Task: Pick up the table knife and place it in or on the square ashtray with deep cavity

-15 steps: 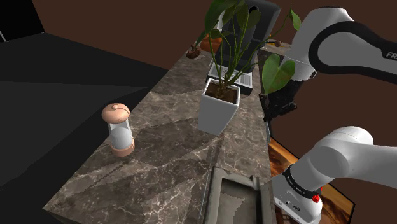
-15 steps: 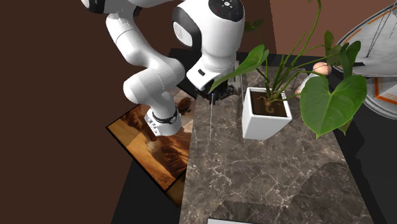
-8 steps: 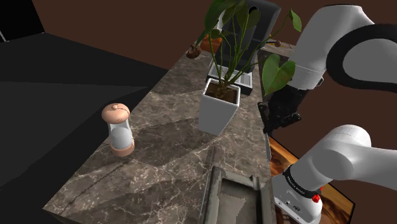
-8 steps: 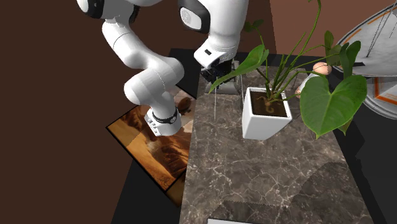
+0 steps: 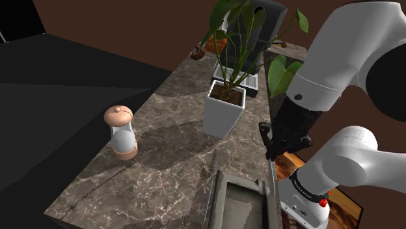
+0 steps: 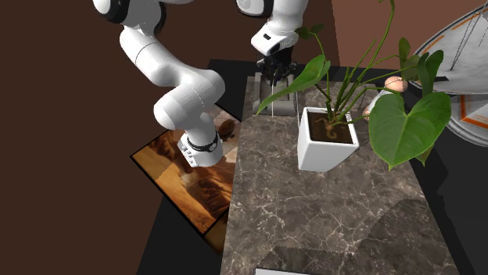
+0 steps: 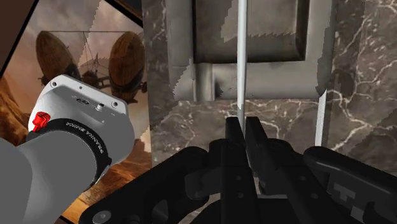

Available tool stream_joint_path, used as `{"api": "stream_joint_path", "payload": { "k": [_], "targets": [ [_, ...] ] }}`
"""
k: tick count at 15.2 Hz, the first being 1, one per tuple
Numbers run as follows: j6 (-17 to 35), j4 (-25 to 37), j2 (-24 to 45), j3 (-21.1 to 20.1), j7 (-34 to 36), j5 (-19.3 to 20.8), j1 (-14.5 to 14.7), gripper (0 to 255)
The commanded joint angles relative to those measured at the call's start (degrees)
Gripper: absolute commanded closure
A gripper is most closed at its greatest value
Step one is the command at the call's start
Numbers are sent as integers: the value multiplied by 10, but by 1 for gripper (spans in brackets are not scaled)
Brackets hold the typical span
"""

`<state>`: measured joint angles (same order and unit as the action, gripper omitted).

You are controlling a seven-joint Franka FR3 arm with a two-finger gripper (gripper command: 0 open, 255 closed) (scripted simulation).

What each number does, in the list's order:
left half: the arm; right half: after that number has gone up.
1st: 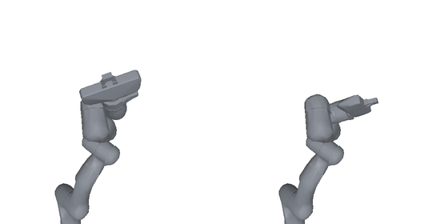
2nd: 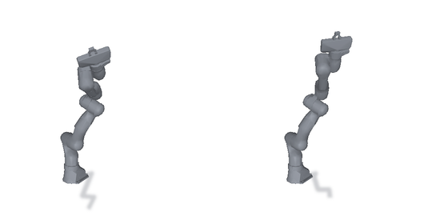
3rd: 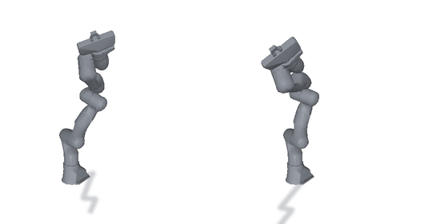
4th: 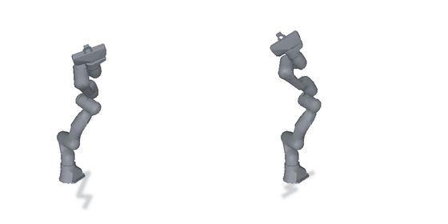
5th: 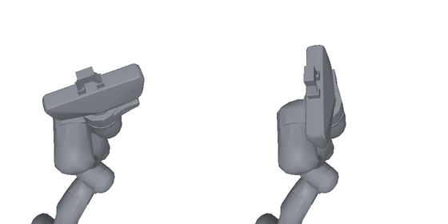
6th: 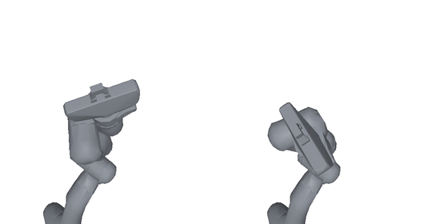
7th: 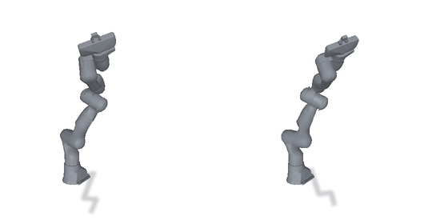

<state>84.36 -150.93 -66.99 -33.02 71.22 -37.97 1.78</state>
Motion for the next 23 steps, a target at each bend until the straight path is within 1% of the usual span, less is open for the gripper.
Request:
{"api": "stream_joint_path", "payload": {
  "k": [1, 5, 10, 23],
  "targets": [
    [-2, 14, -1, -29, 32, -29, 11, 255],
    [-1, 58, 11, -83, 88, -76, 17, 255],
    [4, 122, 34, -148, 151, -123, 9, 255],
    [73, 45, 19, -217, 129, -185, 23, 255]
  ]
}}
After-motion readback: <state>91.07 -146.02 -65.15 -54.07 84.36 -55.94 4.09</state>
